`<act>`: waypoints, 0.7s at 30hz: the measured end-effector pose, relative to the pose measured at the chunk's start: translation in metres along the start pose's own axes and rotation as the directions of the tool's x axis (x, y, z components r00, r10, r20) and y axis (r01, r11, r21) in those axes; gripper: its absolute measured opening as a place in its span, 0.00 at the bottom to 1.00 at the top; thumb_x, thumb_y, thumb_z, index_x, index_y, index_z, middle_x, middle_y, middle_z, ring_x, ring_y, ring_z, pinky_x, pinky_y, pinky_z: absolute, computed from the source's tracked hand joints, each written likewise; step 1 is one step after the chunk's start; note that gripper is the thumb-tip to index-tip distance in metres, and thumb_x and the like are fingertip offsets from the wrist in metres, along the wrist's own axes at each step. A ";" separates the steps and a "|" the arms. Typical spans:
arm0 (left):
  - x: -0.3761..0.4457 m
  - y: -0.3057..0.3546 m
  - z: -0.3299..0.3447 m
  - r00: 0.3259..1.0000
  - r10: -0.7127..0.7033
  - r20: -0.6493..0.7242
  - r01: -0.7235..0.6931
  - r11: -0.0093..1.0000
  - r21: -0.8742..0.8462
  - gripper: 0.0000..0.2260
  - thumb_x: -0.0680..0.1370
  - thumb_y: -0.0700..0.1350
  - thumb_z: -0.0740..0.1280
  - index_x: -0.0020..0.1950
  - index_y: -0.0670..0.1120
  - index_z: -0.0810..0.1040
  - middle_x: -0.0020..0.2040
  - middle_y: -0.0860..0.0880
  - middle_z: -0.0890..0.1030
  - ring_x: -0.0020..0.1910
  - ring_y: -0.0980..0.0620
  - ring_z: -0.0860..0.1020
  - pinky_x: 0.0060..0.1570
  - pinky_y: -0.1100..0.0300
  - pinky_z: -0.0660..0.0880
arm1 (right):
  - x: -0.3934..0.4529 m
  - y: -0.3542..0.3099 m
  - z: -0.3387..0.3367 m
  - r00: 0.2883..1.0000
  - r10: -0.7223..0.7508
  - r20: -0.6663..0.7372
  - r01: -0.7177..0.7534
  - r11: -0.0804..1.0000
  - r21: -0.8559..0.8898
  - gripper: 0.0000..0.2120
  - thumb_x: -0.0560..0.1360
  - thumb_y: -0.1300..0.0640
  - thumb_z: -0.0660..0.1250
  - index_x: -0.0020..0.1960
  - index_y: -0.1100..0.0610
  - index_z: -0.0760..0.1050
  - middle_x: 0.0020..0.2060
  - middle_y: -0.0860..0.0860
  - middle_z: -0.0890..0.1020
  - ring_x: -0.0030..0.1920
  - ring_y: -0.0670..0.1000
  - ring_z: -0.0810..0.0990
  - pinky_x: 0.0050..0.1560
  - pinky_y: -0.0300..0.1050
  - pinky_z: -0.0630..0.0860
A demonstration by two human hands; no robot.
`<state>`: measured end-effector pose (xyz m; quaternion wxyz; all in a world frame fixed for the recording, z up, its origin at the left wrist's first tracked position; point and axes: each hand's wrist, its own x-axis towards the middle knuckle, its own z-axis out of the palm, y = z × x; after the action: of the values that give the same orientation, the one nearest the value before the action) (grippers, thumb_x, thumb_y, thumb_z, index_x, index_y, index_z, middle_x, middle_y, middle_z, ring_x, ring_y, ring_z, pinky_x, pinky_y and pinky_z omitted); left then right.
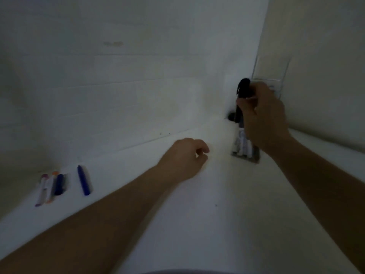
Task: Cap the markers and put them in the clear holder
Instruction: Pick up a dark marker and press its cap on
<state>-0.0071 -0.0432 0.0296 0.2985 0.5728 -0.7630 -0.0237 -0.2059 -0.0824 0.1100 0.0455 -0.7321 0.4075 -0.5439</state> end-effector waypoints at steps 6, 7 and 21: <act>0.001 0.017 0.060 0.998 0.055 -0.003 -0.054 0.992 0.112 0.09 0.79 0.50 0.60 0.53 0.54 0.79 0.46 0.51 0.80 0.44 0.50 0.78 0.46 0.56 0.76 | 0.033 0.047 -0.036 0.999 -0.014 -0.052 0.003 0.978 -0.207 0.09 0.80 0.57 0.65 0.60 0.56 0.74 0.49 0.52 0.80 0.48 0.54 0.79 0.49 0.42 0.71; -0.002 0.017 0.062 0.996 0.092 0.002 -0.092 0.988 0.127 0.09 0.79 0.50 0.60 0.52 0.54 0.79 0.44 0.51 0.79 0.43 0.51 0.77 0.45 0.55 0.76 | 0.033 0.054 -0.035 1.000 0.000 -0.005 -0.001 0.971 -0.241 0.11 0.80 0.58 0.65 0.62 0.55 0.73 0.50 0.53 0.81 0.49 0.54 0.80 0.49 0.43 0.72; -0.007 0.016 0.060 0.990 0.140 -0.031 -0.137 0.986 0.094 0.09 0.79 0.49 0.61 0.53 0.52 0.79 0.45 0.51 0.79 0.43 0.52 0.76 0.44 0.58 0.75 | 0.004 0.082 -0.022 0.989 0.008 0.150 0.104 0.687 -0.719 0.16 0.82 0.55 0.55 0.66 0.53 0.74 0.45 0.57 0.83 0.43 0.55 0.66 0.41 0.48 0.64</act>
<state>-0.0484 -0.0503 -0.0167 0.2871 0.5318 -0.7955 0.0428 -0.2683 -0.1308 0.0800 -0.2326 -0.7375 0.5654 -0.2869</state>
